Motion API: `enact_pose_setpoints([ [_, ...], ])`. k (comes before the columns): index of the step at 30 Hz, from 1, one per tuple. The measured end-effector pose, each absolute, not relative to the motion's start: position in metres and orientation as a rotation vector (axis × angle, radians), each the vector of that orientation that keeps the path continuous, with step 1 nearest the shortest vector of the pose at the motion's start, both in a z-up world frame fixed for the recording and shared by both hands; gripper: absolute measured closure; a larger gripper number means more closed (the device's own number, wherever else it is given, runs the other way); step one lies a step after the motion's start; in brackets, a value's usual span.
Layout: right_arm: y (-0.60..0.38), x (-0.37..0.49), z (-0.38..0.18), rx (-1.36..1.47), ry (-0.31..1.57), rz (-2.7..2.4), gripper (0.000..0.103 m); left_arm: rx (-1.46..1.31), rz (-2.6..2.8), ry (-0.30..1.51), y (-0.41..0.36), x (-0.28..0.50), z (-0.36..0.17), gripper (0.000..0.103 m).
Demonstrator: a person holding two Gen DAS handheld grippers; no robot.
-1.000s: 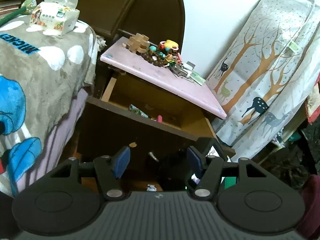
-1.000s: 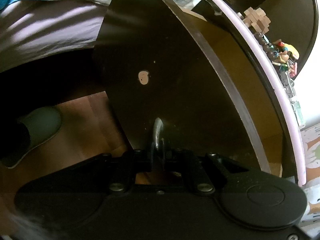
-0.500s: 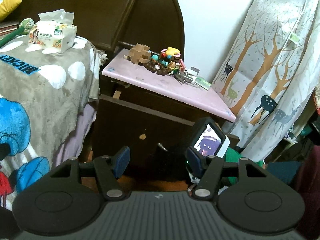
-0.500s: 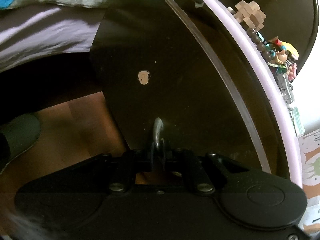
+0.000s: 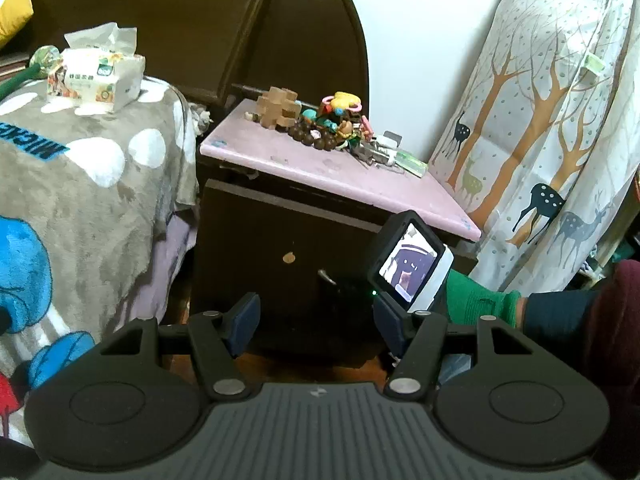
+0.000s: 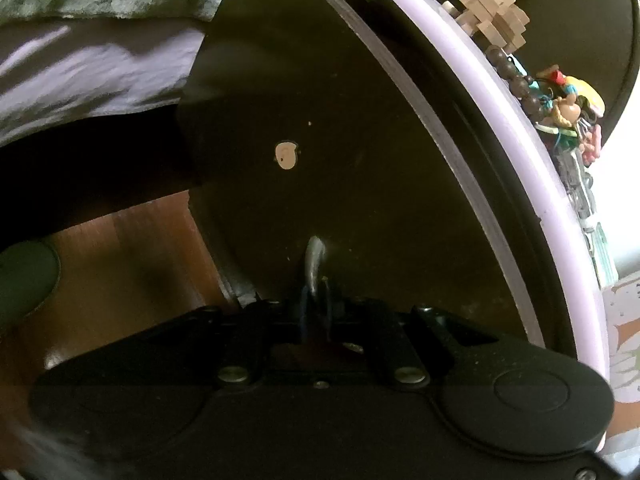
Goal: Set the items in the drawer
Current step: 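Release the drawer handle and pull the right tool back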
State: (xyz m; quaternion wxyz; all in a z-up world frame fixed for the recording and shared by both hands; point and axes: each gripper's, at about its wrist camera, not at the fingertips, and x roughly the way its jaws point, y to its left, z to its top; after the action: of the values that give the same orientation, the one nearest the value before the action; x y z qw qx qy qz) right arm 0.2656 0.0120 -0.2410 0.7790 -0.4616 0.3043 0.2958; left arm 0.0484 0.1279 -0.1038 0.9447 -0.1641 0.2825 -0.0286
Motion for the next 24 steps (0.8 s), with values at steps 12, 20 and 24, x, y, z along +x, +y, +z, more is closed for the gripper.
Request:
enact_pose_setpoints([
  [12,0.02,0.314,-0.247,-0.927,0.678,0.582,0.101,-0.343,-0.051,0.608,0.13,0.059,-0.112,0.041],
  [20,0.017,0.323,-0.243,-0.858,0.691,0.586,0.098,-0.346,-0.053,0.623,0.128,0.065,-0.115,0.041],
  [24,0.011,0.326,-0.233,-0.731,0.747,0.516,0.086,-0.324,-0.06,0.628,0.125,0.068,-0.114,0.041],
])
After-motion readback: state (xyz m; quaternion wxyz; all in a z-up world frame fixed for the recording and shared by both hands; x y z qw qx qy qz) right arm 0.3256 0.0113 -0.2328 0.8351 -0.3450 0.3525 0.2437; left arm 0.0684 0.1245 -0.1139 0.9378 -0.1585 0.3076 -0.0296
